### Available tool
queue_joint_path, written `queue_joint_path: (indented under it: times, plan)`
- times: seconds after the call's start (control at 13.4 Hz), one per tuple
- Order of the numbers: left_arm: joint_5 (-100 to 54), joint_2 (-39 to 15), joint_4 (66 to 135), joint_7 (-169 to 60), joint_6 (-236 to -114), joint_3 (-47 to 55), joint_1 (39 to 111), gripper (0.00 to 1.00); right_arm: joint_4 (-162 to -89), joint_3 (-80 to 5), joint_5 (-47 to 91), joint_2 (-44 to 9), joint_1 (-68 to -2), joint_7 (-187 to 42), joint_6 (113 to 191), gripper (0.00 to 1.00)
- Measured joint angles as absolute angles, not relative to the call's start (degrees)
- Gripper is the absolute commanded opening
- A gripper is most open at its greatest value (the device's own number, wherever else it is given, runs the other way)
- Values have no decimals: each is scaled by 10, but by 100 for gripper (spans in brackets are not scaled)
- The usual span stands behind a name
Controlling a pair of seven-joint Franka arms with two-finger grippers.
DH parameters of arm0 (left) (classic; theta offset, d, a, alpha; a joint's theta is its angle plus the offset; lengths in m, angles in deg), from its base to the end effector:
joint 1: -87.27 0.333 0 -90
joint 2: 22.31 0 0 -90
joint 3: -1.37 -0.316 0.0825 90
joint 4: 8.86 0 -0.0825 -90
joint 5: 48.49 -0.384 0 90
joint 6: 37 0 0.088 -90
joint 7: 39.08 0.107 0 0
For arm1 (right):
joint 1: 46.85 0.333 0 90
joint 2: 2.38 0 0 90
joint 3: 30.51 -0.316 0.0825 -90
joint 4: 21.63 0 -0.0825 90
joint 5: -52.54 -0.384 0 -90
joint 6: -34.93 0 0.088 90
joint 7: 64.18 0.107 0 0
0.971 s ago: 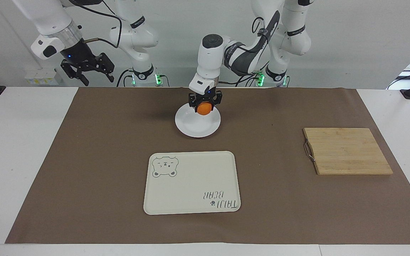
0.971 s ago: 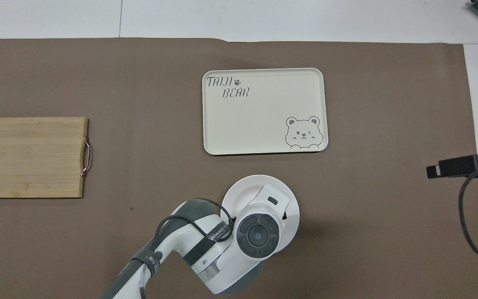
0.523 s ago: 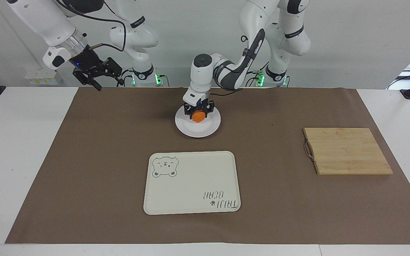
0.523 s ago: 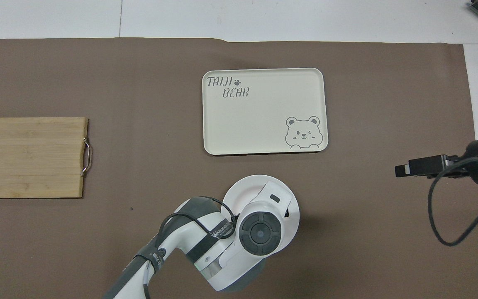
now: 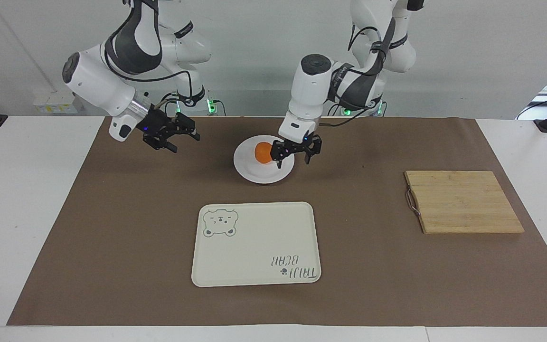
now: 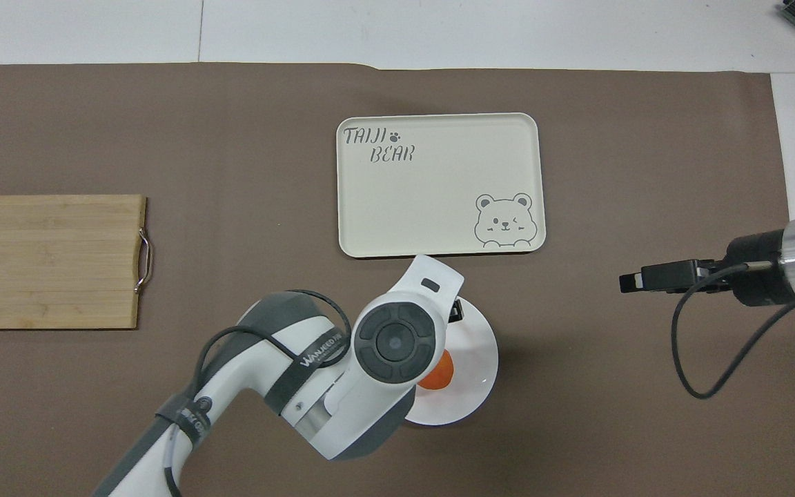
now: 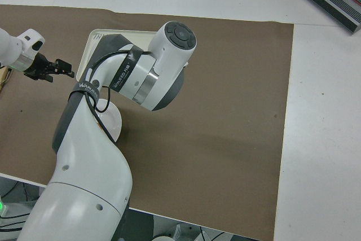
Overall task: Place orange and plate with both arms
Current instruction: 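Carry the orange with the left gripper and release it onto the white plate, then return the left gripper to the board while the right gripper grips the plate rim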
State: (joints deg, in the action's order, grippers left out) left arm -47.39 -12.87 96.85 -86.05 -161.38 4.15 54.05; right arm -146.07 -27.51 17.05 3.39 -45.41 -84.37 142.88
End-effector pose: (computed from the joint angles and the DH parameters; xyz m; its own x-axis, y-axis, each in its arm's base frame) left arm 0.5018 -0.3639 0.4513 0.9743 0.2061 0.0909 0.1931 -0.9719 0.1345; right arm 0.5010 0.0293 0.4347 0.9952 0.0865 -0.0455 0.0459 -0.8245 -0.5640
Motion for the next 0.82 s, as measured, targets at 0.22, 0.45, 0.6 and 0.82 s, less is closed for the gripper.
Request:
queue_joint_path:
  times: [0.22, 0.45, 0.6, 0.82]
  plan:
    - [-473, -136, 941, -748, -1562, 41, 620, 100, -1512, -275, 99, 21, -418, -880, 1489, 100]
    - [-463, -149, 909, -622, -1489, 41, 690, 100, -1580, -276, 30, 14, -368, -947, 1564, 100]
    - [-448, -163, 895, -537, -1447, 39, 742, 100, -1609, -276, -7, 5, -352, -993, 1585, 100]
    - [-443, -199, 889, -416, -1389, 38, 808, 100, -1649, -276, -87, -13, -351, -1079, 1600, 100]
